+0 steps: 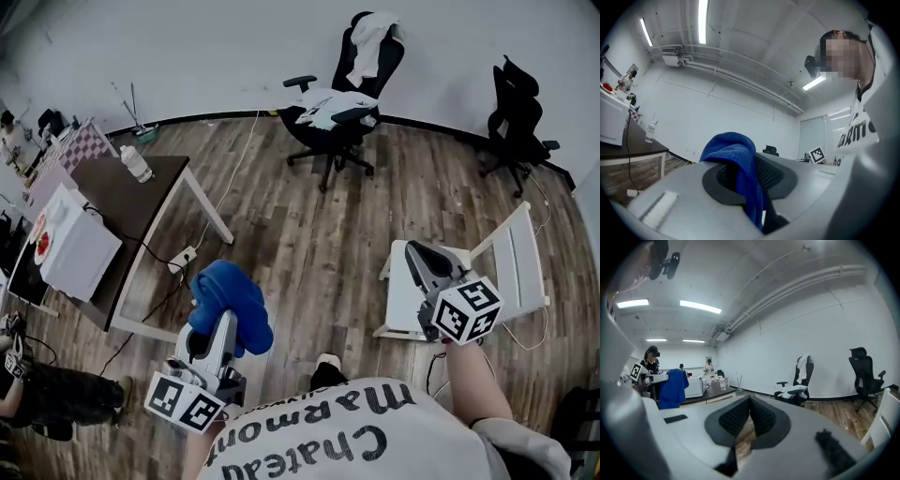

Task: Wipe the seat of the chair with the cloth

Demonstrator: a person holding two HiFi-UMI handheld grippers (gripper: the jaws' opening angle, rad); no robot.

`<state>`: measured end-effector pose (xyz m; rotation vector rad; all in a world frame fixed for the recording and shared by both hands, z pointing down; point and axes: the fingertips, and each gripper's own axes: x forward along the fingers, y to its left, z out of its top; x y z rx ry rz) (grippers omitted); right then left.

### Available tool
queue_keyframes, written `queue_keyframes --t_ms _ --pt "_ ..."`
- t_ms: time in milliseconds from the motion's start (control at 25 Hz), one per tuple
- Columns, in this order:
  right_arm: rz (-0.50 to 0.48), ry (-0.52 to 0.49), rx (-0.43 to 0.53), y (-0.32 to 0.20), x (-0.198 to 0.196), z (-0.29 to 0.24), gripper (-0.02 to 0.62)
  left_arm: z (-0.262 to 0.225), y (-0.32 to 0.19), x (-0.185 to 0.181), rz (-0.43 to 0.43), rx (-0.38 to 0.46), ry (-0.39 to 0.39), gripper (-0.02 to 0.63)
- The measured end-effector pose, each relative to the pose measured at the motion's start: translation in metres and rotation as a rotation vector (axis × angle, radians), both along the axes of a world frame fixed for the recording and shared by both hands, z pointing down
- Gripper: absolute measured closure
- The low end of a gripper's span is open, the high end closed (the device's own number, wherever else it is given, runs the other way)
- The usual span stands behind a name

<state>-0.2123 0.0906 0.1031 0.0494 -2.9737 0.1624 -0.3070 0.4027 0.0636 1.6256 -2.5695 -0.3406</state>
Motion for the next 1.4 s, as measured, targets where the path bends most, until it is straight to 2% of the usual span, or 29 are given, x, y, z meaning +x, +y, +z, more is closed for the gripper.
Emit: queue_keyframes --t_ms 240,440,680,960,1120,1400 --pt "0.022 -0.026 -0.018 -0.021 -0.055 0.0 0.581 -0.002 -0.041 -0.061 0.074 -0.028 0.005 0.532" --pt "0.115 -0.03 -0.005 -0.049 -0.047 -0.001 0.581 -0.003 -0.096 -0.085 0.201 -0.019 0.03 0.532" --pt "0.298 -0.046 -0.032 -0.078 0.013 0.003 0.581 -0.005 -0.198 -0.073 0.463 -0.031 0.044 0.532" --pt "0.643 -0.018 -0.082 -0.102 0.121 0.037 0.581 0.021 -0.316 -0.02 0.802 -0.087 0.074 0.532" --pt "0.835 -0.014 -0.115 -0.112 0.178 0.05 0.581 0.04 -0.375 0.018 0.981 -0.111 0.133 0.532" --pt "1.102 -0.009 -0.17 -0.145 0.243 0.066 0.581 0.073 -0.482 0.066 1.172 -0.202 0.151 0.532"
